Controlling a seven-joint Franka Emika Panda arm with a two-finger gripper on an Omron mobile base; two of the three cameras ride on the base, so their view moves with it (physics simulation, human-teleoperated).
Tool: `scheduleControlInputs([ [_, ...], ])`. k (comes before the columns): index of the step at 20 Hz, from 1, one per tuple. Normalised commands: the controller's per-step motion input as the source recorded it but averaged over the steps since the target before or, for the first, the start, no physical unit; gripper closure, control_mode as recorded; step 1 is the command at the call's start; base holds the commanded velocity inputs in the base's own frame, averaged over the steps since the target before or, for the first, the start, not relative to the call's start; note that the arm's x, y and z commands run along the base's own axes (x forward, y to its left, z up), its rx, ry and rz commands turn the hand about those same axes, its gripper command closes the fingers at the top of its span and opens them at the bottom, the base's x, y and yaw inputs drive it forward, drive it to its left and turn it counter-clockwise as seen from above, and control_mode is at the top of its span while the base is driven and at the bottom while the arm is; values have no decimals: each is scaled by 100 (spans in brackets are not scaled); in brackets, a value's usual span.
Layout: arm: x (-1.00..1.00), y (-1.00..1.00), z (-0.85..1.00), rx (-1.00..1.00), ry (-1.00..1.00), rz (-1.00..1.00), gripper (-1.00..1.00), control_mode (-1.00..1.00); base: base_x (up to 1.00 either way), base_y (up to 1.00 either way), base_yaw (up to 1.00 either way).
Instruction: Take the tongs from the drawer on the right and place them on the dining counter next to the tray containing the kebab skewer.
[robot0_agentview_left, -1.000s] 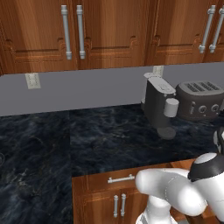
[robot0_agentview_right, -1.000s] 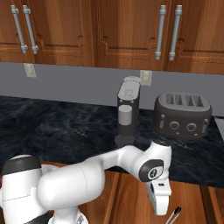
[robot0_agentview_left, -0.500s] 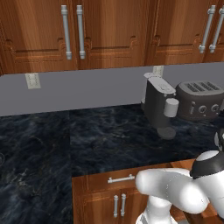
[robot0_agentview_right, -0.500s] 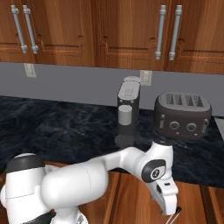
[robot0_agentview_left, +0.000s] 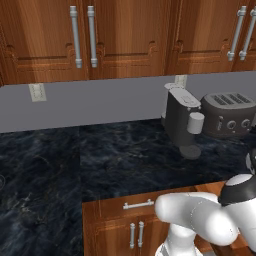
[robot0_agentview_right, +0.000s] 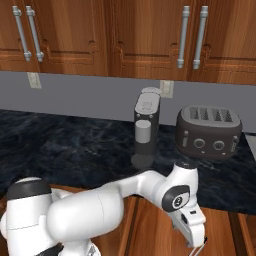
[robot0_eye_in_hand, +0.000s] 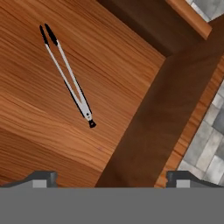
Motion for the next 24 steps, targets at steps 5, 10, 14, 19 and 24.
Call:
scheduleControlInputs([
  [5,0,0,-12,1,-1,0,-100,-100,0,0,0],
  [10,0,0,-12,0,0,0,-100,-100,0,0,0],
  [14,0,0,-10,0,0,0,-100,-100,0,0,0],
  [19,0,0,-14,0,0,0,-100,-100,0,0,0],
  [24,0,0,-14,0,0,0,-100,-100,0,0,0],
])
